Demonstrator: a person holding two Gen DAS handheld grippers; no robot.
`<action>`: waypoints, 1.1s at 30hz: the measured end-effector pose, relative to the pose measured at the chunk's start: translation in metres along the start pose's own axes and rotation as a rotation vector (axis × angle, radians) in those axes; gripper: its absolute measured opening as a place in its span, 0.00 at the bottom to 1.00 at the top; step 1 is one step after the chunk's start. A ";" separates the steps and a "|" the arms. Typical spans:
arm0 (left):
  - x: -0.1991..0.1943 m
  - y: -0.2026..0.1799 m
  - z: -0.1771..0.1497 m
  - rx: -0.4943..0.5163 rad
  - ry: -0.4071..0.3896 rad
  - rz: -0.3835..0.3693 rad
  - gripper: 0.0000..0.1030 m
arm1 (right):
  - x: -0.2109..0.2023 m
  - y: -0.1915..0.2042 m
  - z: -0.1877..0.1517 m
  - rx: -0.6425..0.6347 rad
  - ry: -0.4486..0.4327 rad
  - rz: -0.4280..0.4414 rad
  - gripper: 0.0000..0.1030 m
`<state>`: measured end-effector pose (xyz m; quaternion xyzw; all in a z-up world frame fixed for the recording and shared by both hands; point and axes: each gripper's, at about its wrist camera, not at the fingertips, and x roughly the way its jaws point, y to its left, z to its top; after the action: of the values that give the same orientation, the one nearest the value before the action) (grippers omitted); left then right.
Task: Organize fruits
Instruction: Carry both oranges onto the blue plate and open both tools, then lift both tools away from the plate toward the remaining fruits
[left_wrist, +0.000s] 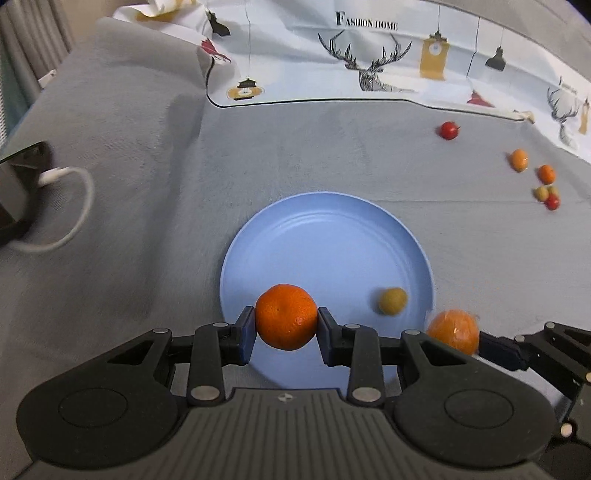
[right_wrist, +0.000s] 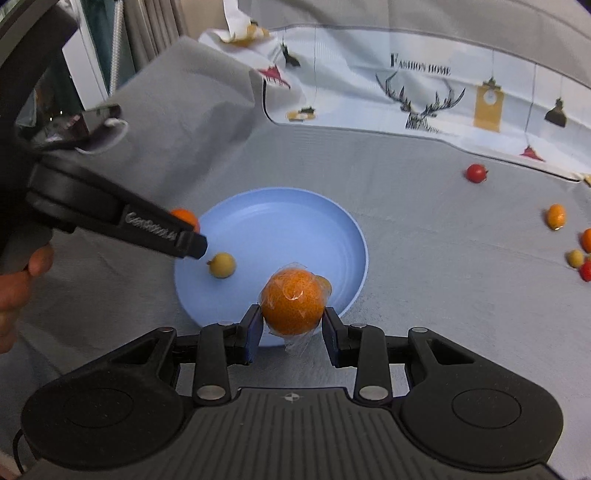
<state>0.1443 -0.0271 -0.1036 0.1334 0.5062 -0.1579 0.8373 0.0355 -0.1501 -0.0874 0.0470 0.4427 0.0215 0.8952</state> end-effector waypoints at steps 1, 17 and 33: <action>0.007 -0.001 0.003 0.007 0.002 0.005 0.37 | 0.006 -0.002 0.002 -0.001 0.007 0.002 0.36; -0.040 -0.001 -0.005 0.128 -0.175 0.072 1.00 | -0.005 -0.004 0.025 -0.057 -0.037 -0.031 0.93; -0.162 0.004 -0.135 0.015 -0.187 0.092 1.00 | -0.153 0.045 -0.046 -0.031 -0.180 -0.034 0.99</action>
<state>-0.0337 0.0492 -0.0203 0.1473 0.4183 -0.1345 0.8861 -0.0933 -0.1146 0.0103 0.0271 0.3608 0.0089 0.9322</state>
